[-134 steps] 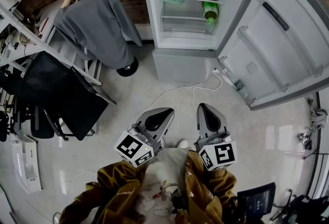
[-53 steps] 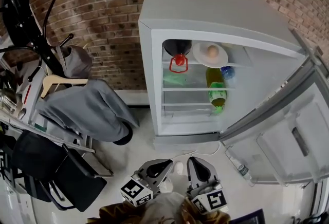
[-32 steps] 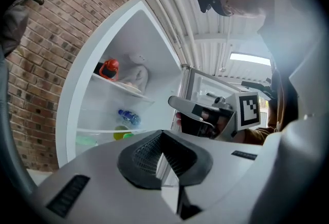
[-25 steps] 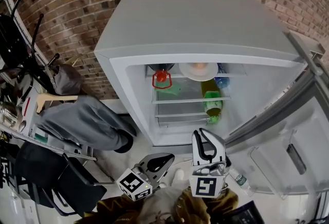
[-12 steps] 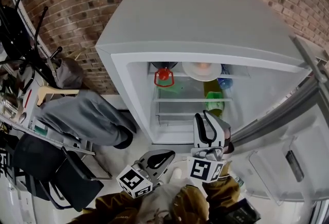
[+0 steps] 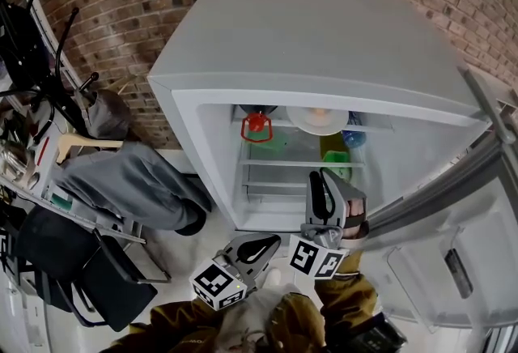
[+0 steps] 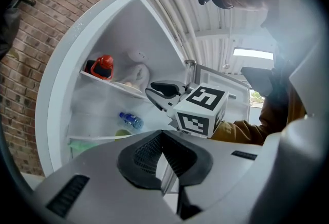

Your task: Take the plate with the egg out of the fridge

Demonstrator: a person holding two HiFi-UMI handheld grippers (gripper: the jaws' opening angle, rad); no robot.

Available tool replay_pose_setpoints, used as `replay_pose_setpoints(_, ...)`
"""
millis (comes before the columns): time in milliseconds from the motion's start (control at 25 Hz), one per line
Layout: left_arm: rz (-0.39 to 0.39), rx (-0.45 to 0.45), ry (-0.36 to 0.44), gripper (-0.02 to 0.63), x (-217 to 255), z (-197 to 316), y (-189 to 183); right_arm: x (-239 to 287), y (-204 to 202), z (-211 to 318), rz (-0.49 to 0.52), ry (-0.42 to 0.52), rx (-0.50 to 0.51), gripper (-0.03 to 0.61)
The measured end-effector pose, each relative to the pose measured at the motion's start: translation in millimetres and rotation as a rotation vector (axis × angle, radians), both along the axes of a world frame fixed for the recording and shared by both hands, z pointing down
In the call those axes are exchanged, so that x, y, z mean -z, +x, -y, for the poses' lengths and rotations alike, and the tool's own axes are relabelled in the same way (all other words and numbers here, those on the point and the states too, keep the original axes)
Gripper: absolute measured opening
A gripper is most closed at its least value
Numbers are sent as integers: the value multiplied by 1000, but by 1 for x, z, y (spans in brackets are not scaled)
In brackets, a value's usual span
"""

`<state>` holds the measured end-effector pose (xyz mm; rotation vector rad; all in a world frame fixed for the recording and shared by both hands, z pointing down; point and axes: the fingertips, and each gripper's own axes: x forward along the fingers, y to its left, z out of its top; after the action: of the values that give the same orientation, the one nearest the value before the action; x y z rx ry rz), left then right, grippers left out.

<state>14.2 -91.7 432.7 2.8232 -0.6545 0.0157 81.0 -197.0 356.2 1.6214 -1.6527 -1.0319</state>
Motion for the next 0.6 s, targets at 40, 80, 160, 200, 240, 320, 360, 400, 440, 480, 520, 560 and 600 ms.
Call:
replay_pose_setpoints(40,-3,1,-1,-5,0,2,2,0,0,1,-7,4,1,81)
replay_pose_setpoints(80,-6,0,-2,-5,0,3,3,1,1,3,-15,7,-1,81)
replay_pose_setpoints(160,-7,-3,-4,-5,0,5,7,2,3,7,-31,11,-9,81)
replay_pose_setpoints(200,-7,-4,-2,-5,1,7,8,2,4,9,-36,11,-13,81)
replay_pose_setpoints(240,-8,-5,2,-5,2,8,9,2,5,11,-38,11,-16,81)
replay_pose_setpoints(320,-13,-8,8,-5,3,10,11,1,7,15,-40,7,-17,81)
replay_pose_setpoints(360,-15,-10,9,-5,4,12,12,1,8,18,-39,0,-16,81)
replay_pose_setpoints(400,-14,-10,9,-5,4,13,13,-1,9,21,-36,-10,-13,81)
replay_pose_setpoints(440,-11,-9,9,-5,4,15,14,-2,9,24,-34,-21,-11,81)
replay_pose_setpoints(480,-7,-7,10,-5,3,16,15,-3,10,27,-36,-27,-11,81)
replay_pose_setpoints(520,-5,-6,11,-5,3,18,16,-3,11,30,-40,-29,-13,81)
replay_pose_setpoints(560,-6,-4,10,-5,3,19,16,-3,11,32,-43,-30,-13,81)
replay_pose_setpoints(600,-8,-3,8,-5,3,20,17,-2,11,34,-44,-29,-13,81)
